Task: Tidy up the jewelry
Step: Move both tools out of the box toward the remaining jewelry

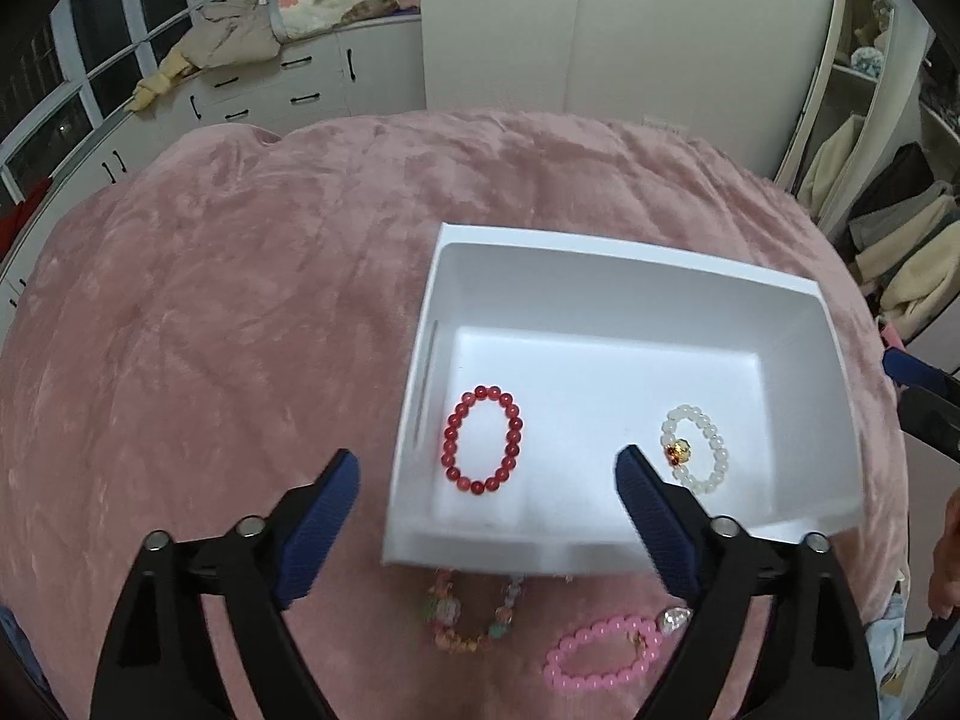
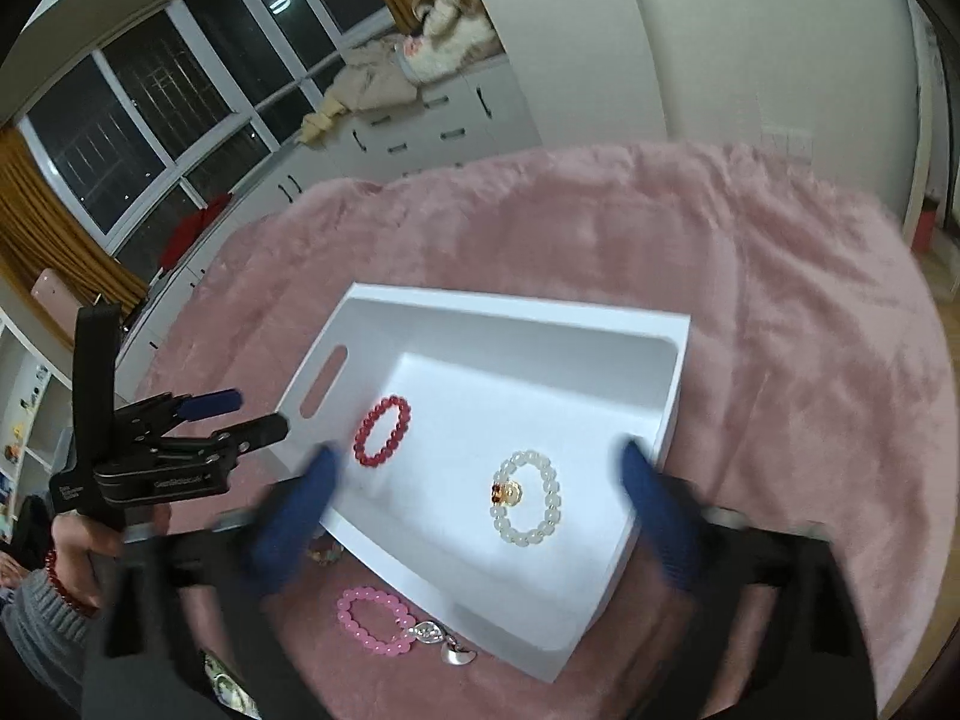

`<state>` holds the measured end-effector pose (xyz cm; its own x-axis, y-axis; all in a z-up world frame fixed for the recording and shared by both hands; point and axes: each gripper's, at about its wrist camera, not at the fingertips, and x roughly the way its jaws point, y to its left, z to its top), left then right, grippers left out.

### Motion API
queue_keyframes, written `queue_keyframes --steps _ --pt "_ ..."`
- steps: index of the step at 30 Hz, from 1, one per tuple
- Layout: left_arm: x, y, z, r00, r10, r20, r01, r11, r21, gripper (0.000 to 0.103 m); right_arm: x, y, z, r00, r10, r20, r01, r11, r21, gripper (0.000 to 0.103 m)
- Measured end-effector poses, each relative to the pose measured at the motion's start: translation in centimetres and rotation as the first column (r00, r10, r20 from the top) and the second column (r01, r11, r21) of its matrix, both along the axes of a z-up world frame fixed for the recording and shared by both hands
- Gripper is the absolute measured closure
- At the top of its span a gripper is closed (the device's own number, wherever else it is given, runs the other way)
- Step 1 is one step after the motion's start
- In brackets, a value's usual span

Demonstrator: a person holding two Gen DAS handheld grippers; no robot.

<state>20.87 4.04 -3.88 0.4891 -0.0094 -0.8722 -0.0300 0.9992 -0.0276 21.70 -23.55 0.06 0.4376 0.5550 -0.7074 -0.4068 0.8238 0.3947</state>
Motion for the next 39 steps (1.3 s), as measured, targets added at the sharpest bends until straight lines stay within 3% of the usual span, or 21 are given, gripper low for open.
queue_keyframes --steps 8,19,29,31,36,39 --pt "-4.0 1.4 0.4 1.0 0.011 0.009 -0.011 1.0 -0.029 0.011 -4.3 1.2 1.9 0.983 0.14 0.115 -0.137 0.99 -0.037 0.005" --pt "-6.6 2.7 -6.8 0.99 0.048 -0.132 -0.056 0.997 -0.056 0.011 -8.8 4.6 -2.5 0.931 0.361 0.054 -0.35 0.925 -0.146 0.005" --pt "-6.8 2.7 -10.6 0.981 0.028 -0.194 -0.038 0.998 -0.051 0.011 -10.1 7.0 -5.7 0.873 0.487 -0.032 -0.481 0.848 -0.223 0.005" --pt "-6.8 2.6 -11.3 0.978 0.017 -0.208 -0.028 0.998 -0.05 0.011 -10.2 7.6 -6.7 0.861 0.506 -0.063 -0.504 0.826 -0.255 0.008" --pt "-6.7 2.3 -12.8 0.971 0.001 -0.238 -0.008 1.0 -0.029 0.018 -10.2 9.0 -9.1 0.827 0.548 -0.129 -0.558 0.769 -0.31 0.028" --pt "-6.5 2.6 -13.4 0.969 0.009 -0.248 -0.014 1.0 -0.02 0.024 -10.1 9.7 -10.8 0.817 0.55 -0.176 -0.575 0.75 -0.326 0.03"
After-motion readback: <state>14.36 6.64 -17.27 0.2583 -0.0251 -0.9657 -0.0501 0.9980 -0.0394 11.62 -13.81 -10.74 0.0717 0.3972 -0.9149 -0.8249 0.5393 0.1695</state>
